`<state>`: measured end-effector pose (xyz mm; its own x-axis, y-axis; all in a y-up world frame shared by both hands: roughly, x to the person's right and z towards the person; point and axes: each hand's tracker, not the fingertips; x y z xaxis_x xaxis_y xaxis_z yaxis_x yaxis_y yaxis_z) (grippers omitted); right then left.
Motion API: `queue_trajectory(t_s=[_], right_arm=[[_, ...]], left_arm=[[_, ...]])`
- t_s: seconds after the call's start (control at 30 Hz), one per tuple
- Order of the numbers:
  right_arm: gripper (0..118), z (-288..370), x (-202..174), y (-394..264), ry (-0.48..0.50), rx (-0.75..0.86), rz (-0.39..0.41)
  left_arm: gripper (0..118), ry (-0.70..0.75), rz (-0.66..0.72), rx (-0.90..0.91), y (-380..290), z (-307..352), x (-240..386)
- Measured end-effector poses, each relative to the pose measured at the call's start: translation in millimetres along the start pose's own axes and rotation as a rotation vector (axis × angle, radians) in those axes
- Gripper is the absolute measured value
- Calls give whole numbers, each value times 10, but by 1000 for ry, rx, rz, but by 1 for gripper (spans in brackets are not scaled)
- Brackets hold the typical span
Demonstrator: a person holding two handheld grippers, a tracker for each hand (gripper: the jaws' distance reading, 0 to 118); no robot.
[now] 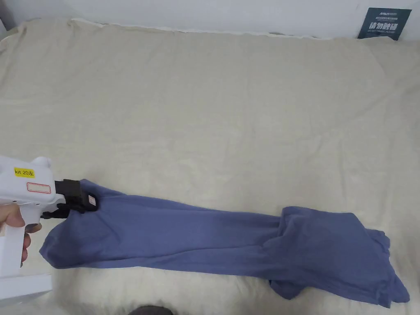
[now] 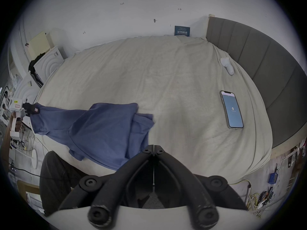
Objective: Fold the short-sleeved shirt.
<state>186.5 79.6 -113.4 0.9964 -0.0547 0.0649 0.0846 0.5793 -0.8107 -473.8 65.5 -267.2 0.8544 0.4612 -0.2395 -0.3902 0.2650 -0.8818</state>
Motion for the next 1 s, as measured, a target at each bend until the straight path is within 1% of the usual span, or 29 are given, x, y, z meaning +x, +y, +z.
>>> queue_trajectory(t_s=[0.07,0.27,0.47,0.6,0.67,0.73,0.77,0.8,0.83,0.87,0.9,0.93,0.97,1.0], right_arm=[[0,-9,-17,-2,4,5,-1],[0,30,-57,-36,35,14,2],[0,115,-58,-114,85,41,-16],[0,124,-63,-179,110,41,-14],[0,113,-60,-208,122,37,-16],[0,97,-49,-242,132,33,-23],[0,91,-39,-261,138,29,-29],[0,86,-32,-279,144,28,-38],[0,78,-27,-292,150,25,-48],[0,71,-20,-306,149,15,-56],[0,71,-16,-320,147,9,-57],[0,74,-15,-328,142,2,-55],[0,87,-17,-333,134,-3,-48],[0,105,-18,-338,129,-1,-45]], left_arm=[[8,7,12,-2,-36,56,104],[8,224,-181,7,-222,129,903],[8,303,-359,-16,-538,66,1810],[8,322,-462,-41,-821,-202,2376],[8,344,-512,-66,-1006,-484,2635],[8,404,-551,-77,-1234,-833,2855],[15,426,-591,-72,-1339,-1062,2939],[42,411,-590,-54,-1454,-1251,3033],[81,387,-572,-39,-1535,-1388,3091],[111,327,-543,-56,-1607,-1511,3170],[115,307,-544,-95,-1696,-1613,3251],[111,239,-547,-107,-1767,-1587,3323],[111,206,-563,-111,-1803,-1573,3380],[111,198,-548,-104,-1822,-1522,3387]])
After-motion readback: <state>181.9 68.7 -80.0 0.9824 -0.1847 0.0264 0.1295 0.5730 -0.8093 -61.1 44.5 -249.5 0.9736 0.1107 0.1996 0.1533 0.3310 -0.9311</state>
